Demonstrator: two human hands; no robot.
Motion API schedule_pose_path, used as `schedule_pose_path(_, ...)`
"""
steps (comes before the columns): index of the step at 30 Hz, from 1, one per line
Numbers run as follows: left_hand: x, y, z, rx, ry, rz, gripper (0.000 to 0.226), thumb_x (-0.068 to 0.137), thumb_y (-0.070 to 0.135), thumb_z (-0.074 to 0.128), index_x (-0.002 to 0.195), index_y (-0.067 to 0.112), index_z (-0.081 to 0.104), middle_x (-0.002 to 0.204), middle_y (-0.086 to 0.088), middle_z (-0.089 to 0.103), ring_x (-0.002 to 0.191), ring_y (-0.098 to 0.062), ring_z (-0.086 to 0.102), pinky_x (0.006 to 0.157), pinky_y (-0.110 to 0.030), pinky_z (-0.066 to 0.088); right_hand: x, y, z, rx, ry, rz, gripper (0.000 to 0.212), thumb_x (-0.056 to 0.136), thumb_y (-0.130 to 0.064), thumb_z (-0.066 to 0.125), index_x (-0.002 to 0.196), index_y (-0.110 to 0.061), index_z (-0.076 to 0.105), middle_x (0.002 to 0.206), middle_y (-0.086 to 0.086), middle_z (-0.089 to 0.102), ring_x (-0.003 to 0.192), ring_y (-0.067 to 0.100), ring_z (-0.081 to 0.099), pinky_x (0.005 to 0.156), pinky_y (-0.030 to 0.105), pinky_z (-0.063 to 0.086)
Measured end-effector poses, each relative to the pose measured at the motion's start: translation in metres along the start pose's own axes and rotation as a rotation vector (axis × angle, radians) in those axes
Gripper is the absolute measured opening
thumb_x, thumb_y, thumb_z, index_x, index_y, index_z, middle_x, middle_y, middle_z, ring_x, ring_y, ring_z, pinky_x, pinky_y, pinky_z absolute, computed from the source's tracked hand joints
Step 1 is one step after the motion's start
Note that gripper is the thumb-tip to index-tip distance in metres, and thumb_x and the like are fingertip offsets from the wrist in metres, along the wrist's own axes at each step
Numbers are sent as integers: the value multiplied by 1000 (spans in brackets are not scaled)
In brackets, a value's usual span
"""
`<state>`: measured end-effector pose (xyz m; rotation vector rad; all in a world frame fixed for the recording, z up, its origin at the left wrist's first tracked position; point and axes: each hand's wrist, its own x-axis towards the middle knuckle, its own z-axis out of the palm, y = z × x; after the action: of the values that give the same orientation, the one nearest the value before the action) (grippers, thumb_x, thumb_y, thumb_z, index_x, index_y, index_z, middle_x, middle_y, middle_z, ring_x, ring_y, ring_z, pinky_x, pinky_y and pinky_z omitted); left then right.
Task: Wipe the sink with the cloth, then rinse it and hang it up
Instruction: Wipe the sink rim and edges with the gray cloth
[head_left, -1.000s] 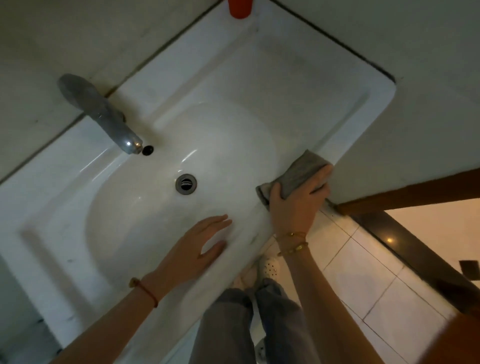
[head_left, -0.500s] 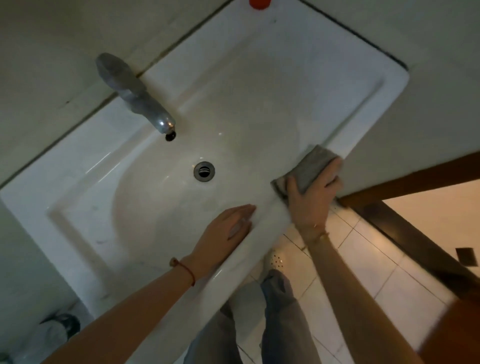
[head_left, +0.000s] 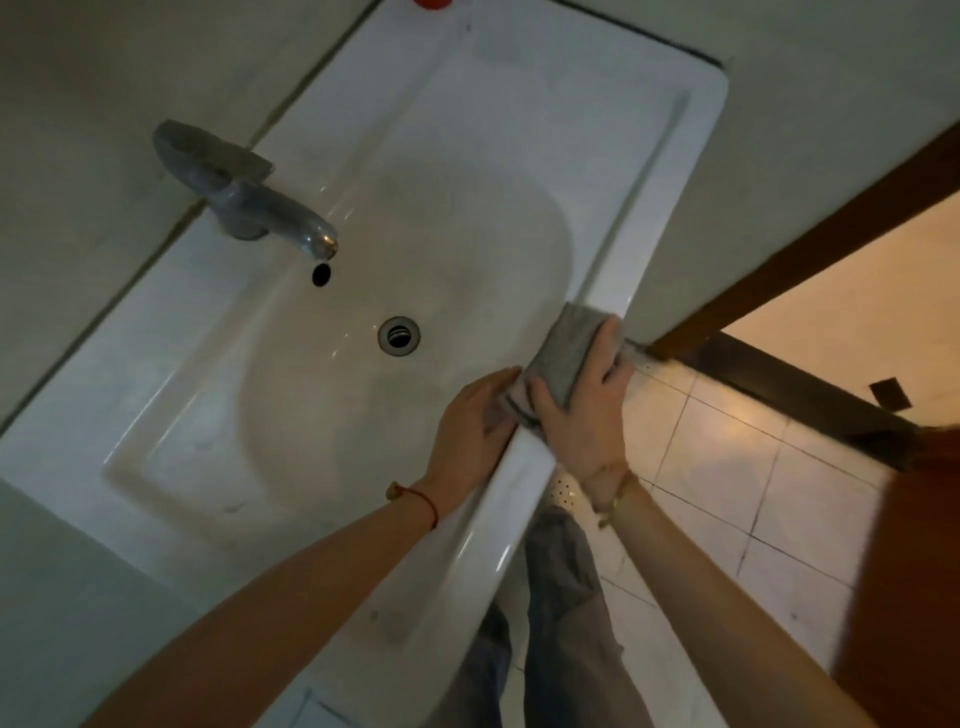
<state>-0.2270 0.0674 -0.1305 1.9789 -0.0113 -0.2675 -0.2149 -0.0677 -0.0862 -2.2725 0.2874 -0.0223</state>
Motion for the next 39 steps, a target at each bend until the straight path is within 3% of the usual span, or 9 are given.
schedule_pose_path(3,0,4,0,-1,3,-39,44,98,42,52,136,19,57,134,2,62,121,-11,58,108,-33,45,47,1,-7,-15,67,56,98,87,-30,67,152,-5,-2,136,23,27,121,34,38,106,32,31)
schedule_pose_path(7,-1,1,-1,-7,-12,-43,43,94,40,57,132,19,59,127,2,65,115,-12,61,104,-33,49,6,-6,6,33,100,73,98,87,-28,67,153,-8,-3,133,17,30,115,20,36,103,27,33)
schedule_pose_path(11,0,-2,-3,-75,-49,-115,32,97,19,60,129,24,58,124,13,62,112,9,56,97,-8,41,-70,-11,20,131,23,108,104,87,-30,68,153,-21,-12,142,3,21,119,6,30,102,22,33)
schedule_pose_path(19,-1,9,-1,-47,11,-64,39,98,34,57,135,19,57,133,5,61,122,-9,56,110,-34,44,55,0,-4,5,126,117,98,87,-32,66,153,-6,-2,134,21,31,116,29,41,102,32,36)
schedule_pose_path(23,-3,7,-3,-36,-20,-58,43,93,29,63,133,17,58,131,1,63,121,-12,58,107,-39,48,-13,-4,12,73,72,112,101,87,-31,67,153,-16,-9,139,8,25,111,7,30,96,24,35)
schedule_pose_path(26,-4,6,-4,-41,-24,-74,57,88,44,55,137,15,54,136,0,59,127,-14,54,111,-37,43,-74,-7,18,153,-12,121,104,87,-34,67,151,-29,-16,142,-2,21,120,7,34,99,26,41)
schedule_pose_path(30,-3,7,-2,-74,-7,-95,46,91,42,58,132,20,59,129,4,64,119,-10,58,106,-40,48,-9,-2,3,89,-13,103,104,87,-32,67,152,-22,-13,145,5,16,119,11,28,102,30,36)
schedule_pose_path(34,-1,7,0,-30,28,-76,40,97,37,56,134,22,57,134,4,61,124,-9,56,110,-36,44,81,-2,-13,28,113,148,97,88,-32,65,153,-10,-3,136,18,30,117,23,39,101,24,31)
schedule_pose_path(39,-1,5,-2,-27,0,-60,45,94,40,57,134,20,58,131,1,63,120,-12,59,105,-40,49,11,-1,6,105,71,155,101,88,-31,67,153,-17,-9,140,9,27,115,9,31,100,23,30)
